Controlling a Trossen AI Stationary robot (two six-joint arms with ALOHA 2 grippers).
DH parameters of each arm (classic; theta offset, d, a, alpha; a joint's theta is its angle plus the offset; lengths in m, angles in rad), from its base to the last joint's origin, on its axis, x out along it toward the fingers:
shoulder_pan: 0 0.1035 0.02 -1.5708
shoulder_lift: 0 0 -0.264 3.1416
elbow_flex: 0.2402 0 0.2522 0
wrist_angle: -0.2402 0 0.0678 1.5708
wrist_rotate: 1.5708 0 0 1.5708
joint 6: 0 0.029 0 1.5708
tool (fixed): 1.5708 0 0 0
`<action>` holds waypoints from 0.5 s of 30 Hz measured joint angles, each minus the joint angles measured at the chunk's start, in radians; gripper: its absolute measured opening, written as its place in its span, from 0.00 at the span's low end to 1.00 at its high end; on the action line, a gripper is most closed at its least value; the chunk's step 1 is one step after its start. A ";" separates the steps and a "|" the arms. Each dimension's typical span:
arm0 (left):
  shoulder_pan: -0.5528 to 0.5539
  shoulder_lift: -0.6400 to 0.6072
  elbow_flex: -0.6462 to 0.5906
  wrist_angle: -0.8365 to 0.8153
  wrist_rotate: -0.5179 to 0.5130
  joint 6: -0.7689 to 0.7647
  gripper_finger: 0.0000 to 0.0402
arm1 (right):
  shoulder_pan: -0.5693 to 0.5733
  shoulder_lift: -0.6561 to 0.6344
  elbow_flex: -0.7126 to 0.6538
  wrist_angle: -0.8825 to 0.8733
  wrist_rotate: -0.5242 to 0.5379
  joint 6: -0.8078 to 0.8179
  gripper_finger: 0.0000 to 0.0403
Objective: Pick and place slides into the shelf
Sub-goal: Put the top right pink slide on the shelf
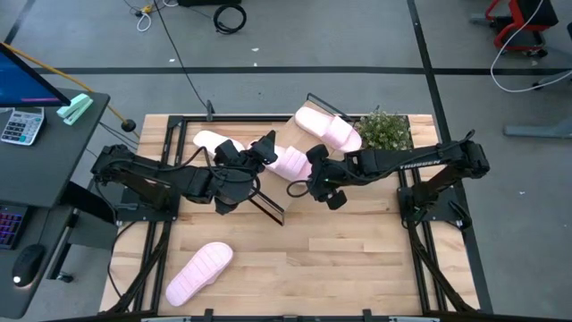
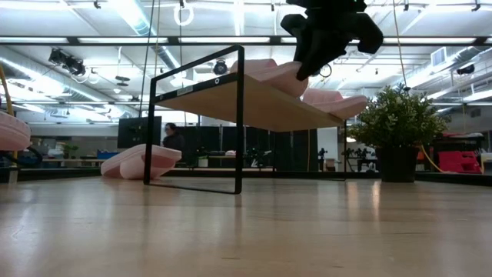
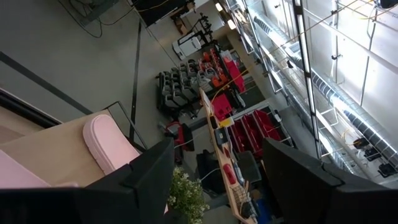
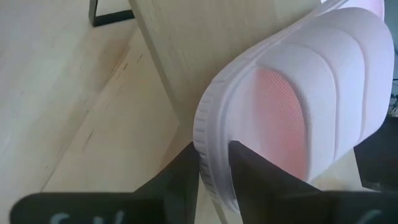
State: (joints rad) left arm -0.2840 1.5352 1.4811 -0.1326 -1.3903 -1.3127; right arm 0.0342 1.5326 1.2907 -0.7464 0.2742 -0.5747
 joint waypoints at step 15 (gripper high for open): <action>0.000 0.000 0.000 -0.007 0.000 -0.002 0.60 | -0.017 0.000 0.000 -0.041 -0.034 0.034 0.23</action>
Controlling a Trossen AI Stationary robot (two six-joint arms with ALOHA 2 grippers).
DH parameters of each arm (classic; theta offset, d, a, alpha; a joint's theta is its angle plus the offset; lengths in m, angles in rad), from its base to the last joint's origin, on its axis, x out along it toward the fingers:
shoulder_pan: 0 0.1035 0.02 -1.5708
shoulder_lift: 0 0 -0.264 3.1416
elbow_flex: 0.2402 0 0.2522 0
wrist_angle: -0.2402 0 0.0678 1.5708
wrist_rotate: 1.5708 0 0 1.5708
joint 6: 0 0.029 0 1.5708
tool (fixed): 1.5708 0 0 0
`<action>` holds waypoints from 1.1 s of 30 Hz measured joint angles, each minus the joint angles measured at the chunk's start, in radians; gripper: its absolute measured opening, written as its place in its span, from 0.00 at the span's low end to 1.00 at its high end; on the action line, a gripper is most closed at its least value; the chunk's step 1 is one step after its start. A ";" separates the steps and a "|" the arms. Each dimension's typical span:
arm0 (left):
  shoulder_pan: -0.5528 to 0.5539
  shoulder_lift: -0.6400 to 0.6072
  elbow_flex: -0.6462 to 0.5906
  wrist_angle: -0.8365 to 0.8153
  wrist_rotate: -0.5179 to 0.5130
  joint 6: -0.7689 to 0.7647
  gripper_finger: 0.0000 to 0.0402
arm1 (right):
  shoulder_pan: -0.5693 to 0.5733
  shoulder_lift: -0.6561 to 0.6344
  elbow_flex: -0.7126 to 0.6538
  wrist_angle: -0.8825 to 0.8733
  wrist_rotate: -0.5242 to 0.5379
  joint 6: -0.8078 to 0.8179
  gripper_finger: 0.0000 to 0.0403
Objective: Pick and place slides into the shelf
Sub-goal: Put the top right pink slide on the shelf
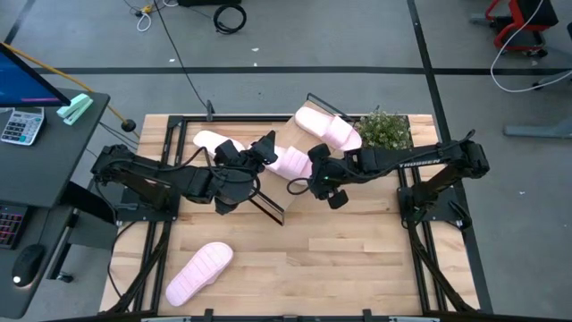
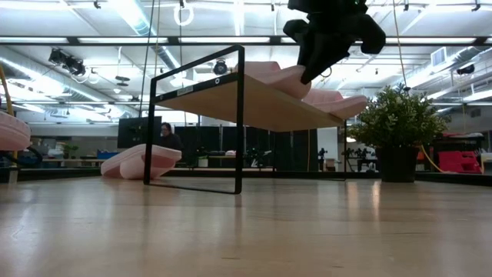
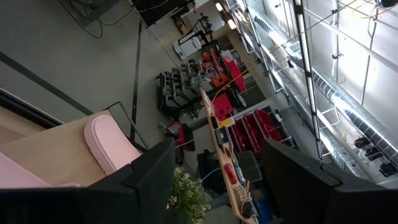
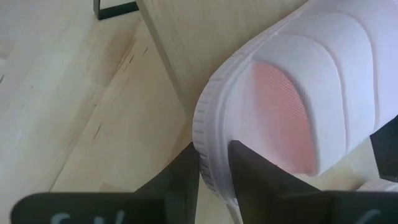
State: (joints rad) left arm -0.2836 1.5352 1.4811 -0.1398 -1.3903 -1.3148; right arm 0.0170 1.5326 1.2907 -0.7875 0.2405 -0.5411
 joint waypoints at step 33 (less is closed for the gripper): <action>0.000 0.000 0.000 -0.008 0.000 0.002 0.58 | -0.002 0.000 0.000 -0.001 0.018 0.004 0.15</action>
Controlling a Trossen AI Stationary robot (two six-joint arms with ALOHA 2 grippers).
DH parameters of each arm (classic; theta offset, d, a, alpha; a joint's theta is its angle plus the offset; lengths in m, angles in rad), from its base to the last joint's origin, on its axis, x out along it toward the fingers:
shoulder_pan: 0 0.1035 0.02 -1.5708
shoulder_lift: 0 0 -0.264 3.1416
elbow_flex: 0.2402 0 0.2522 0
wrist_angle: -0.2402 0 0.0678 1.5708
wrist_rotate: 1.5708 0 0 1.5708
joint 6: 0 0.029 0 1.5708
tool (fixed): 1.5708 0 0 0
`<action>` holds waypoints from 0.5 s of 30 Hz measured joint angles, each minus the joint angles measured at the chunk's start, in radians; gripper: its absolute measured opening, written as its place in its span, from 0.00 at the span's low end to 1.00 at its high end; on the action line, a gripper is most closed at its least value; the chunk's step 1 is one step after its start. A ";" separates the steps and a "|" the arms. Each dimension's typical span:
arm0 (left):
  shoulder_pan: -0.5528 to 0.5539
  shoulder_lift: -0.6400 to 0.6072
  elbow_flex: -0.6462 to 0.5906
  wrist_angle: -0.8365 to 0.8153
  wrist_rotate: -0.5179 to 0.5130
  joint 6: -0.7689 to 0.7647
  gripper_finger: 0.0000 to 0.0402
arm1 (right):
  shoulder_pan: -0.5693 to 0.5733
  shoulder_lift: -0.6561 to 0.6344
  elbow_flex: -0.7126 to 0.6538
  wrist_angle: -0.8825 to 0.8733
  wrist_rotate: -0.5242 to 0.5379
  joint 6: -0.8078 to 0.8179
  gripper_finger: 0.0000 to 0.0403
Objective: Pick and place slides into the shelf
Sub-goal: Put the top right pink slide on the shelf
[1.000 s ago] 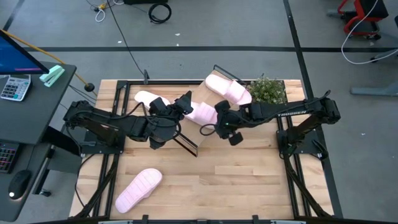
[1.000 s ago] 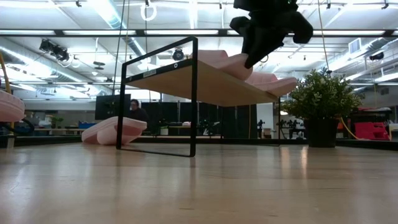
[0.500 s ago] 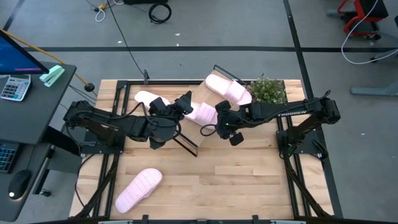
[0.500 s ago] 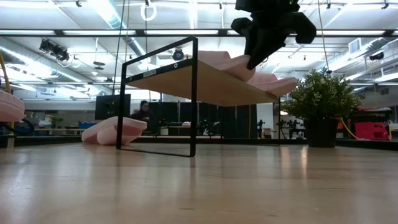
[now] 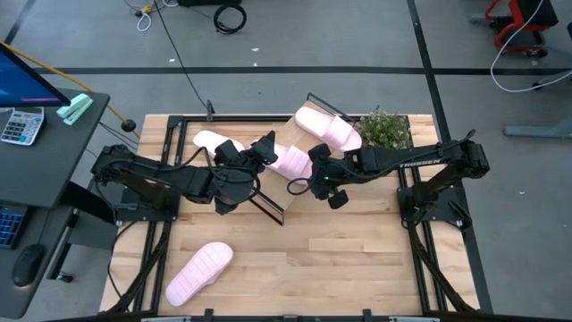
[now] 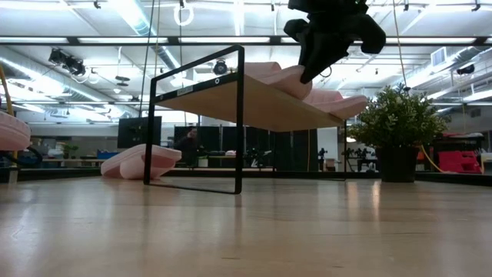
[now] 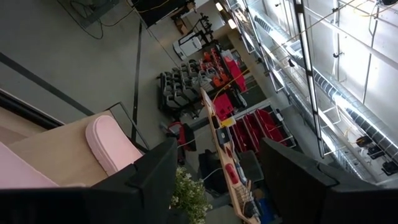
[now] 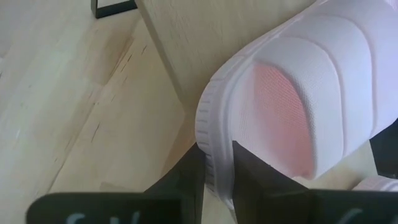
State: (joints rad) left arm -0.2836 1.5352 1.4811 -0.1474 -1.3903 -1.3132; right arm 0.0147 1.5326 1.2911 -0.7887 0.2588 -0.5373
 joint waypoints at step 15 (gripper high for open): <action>0.000 0.000 0.000 0.000 0.000 -0.002 0.57 | -0.005 -0.033 0.001 -0.073 0.008 0.045 0.14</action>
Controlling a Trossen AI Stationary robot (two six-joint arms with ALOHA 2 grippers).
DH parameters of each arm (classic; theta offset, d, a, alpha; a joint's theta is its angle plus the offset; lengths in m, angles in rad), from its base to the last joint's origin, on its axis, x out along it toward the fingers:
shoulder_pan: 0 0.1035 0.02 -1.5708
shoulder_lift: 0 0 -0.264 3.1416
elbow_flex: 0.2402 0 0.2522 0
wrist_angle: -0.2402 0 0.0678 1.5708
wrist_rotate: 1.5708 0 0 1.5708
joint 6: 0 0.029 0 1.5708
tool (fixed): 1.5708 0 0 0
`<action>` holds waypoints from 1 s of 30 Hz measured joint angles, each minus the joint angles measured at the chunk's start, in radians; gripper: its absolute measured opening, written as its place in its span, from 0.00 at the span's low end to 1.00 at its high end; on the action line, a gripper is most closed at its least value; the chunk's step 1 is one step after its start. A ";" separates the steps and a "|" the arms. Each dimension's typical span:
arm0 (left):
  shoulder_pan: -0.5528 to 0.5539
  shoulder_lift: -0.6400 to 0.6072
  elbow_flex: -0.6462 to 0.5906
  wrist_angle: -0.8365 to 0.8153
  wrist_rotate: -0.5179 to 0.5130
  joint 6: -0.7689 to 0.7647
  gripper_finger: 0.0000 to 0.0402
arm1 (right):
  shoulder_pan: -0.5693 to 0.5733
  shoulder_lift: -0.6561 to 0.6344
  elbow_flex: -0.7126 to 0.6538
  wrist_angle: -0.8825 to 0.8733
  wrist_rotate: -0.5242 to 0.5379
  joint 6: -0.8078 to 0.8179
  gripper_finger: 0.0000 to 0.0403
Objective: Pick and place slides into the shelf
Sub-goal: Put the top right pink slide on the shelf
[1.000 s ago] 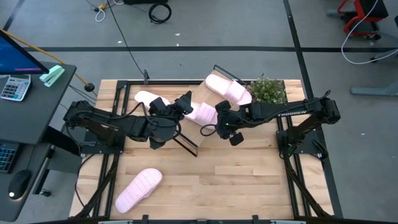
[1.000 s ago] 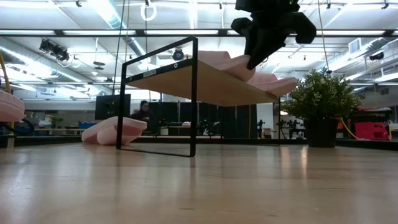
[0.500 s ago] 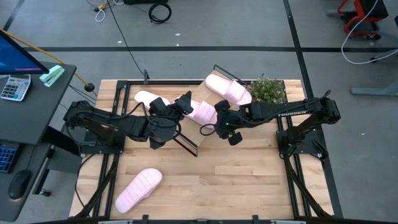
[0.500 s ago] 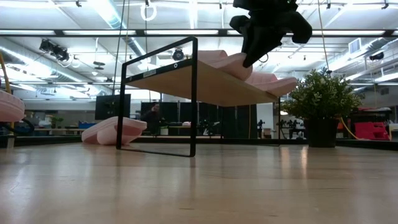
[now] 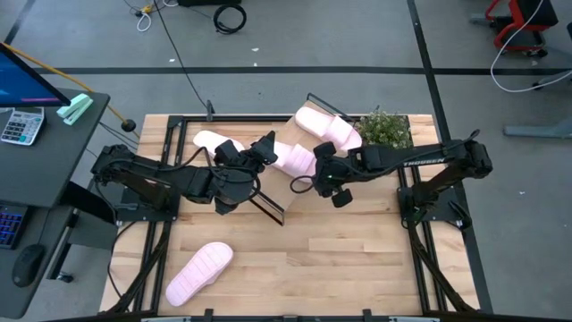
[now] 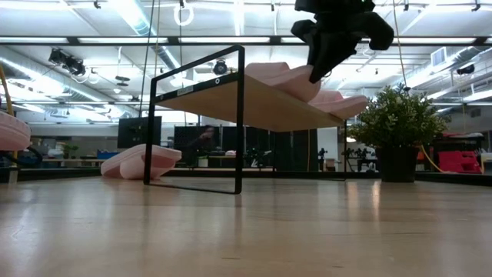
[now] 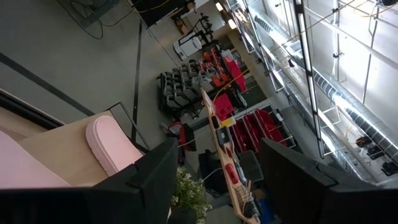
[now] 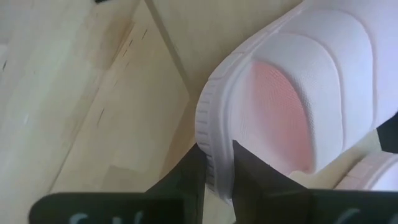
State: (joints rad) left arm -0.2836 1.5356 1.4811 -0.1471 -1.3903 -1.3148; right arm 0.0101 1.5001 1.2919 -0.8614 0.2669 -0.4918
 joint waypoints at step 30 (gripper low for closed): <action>0.009 -0.008 0.000 -0.148 0.007 -0.013 0.55 | 0.117 -0.187 0.055 -0.048 0.122 -0.008 0.09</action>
State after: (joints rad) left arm -0.2749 1.5275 1.4811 -0.2949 -1.3830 -1.3274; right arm 0.1271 1.3130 1.3472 -0.9097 0.3889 -0.4999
